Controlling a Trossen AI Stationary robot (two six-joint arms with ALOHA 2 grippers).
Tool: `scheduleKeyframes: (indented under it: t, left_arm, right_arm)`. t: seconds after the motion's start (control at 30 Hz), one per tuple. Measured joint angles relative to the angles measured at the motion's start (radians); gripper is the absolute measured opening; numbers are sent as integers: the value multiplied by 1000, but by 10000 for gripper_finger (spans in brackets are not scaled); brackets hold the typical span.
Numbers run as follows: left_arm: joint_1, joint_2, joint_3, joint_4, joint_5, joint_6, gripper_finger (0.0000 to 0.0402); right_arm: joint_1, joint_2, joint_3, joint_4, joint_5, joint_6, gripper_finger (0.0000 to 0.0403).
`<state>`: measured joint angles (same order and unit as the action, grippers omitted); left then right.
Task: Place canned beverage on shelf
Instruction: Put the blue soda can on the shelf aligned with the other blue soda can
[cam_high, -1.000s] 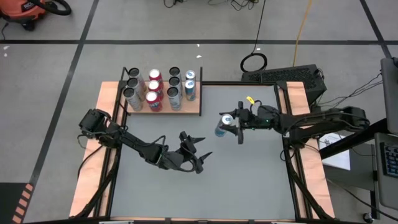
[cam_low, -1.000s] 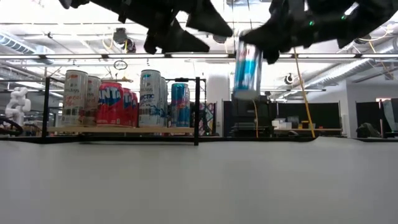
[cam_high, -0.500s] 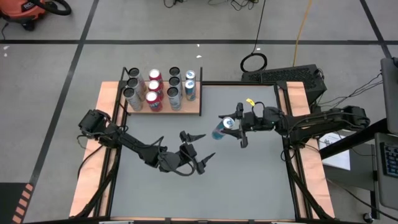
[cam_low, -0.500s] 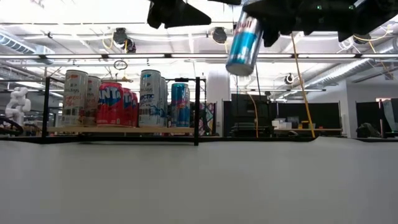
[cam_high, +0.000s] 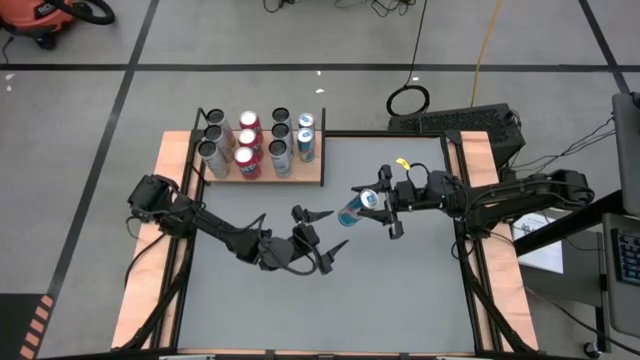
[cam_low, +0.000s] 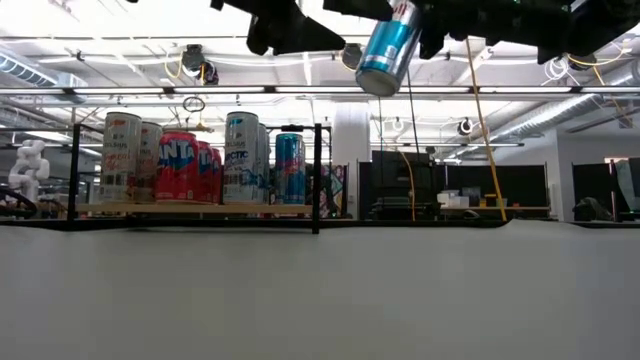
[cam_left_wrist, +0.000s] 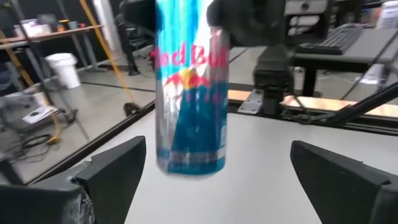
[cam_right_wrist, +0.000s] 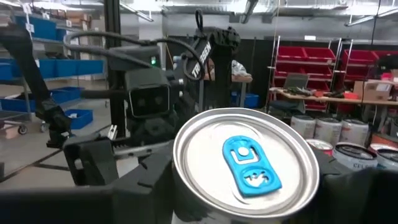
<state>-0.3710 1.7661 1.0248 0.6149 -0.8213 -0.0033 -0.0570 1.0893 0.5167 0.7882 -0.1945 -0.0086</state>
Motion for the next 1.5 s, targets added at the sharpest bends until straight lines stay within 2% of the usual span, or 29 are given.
scheduleKeyframes:
  t: [0.17, 0.4, 0.77, 0.93, 1.27, 1.5]
  left_arm:
    - [9, 2, 0, -2, -47, -16, 396]
    - [21, 2, 0, -2, 10, -17, 396]
    - [42, 2, 0, 7, 26, -16, 396]
    - [44, 2, -1, 6, 70, -6, 396]
    - [40, 2, -1, 4, 39, 10, 395]
    - [40, 2, -1, -4, 4, 9, 352]
  right_arm:
    - [6, 1, 0, 31, -20, 0, 185]
    - [32, 1, 0, 77, -21, -32, 187]
    - [69, 3, 0, 118, -21, -54, 189]
    - [72, 51, 0, 195, -20, -51, 189]
    - [72, 161, 0, 344, -19, -41, 189]
    - [72, 167, 0, 358, -17, -30, 189]
